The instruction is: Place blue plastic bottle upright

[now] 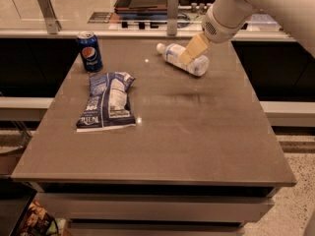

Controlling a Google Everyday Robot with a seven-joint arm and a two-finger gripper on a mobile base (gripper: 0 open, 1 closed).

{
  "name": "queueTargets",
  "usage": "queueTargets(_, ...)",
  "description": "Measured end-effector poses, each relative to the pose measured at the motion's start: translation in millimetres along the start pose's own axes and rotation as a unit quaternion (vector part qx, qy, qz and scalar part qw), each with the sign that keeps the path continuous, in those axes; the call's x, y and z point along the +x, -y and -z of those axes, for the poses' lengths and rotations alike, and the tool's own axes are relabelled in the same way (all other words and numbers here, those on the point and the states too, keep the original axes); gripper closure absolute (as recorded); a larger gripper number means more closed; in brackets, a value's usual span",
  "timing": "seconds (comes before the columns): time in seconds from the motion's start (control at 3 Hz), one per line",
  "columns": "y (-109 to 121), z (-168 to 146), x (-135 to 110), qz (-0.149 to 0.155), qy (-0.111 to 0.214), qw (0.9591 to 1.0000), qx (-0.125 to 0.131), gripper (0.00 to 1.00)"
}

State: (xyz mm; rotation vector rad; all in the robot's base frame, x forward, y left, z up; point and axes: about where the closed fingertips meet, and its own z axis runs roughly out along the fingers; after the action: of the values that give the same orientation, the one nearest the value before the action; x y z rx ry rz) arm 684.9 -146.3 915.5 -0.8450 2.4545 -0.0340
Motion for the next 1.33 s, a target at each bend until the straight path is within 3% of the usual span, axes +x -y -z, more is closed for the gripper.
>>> queueTargets(0.67, 4, -27, -18, 0.017, -0.018, 0.9988, -0.042, 0.00)
queueTargets(1.33, -6, -66, -30, 0.038, -0.042, 0.9946, -0.087, 0.00)
